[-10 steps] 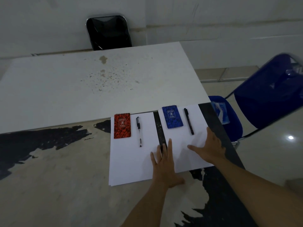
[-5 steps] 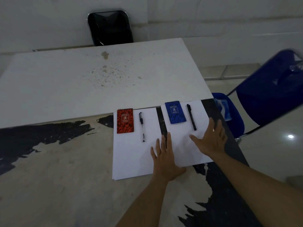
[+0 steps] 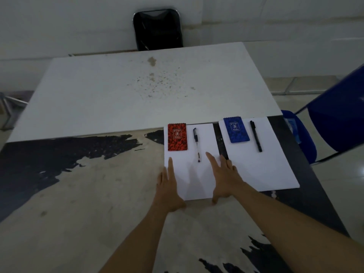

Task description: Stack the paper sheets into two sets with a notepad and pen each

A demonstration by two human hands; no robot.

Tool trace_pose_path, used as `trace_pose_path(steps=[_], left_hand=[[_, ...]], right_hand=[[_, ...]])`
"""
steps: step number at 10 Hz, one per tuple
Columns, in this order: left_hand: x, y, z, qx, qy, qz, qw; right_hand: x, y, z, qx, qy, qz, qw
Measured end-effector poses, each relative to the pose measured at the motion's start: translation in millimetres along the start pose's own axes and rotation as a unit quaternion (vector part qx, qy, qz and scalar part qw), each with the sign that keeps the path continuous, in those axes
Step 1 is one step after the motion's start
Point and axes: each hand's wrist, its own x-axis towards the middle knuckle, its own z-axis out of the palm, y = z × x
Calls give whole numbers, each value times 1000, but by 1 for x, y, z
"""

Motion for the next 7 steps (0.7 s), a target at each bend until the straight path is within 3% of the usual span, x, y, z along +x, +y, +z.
trace_pose_path(steps=[5, 7], left_hand=[[10, 0, 0, -30, 32, 7, 999], [7, 1, -2, -7, -8, -13, 1000]], right_hand=[[1, -3, -6, 20, 30, 4, 999], [-4, -1, -14, 19, 14, 4, 1000]])
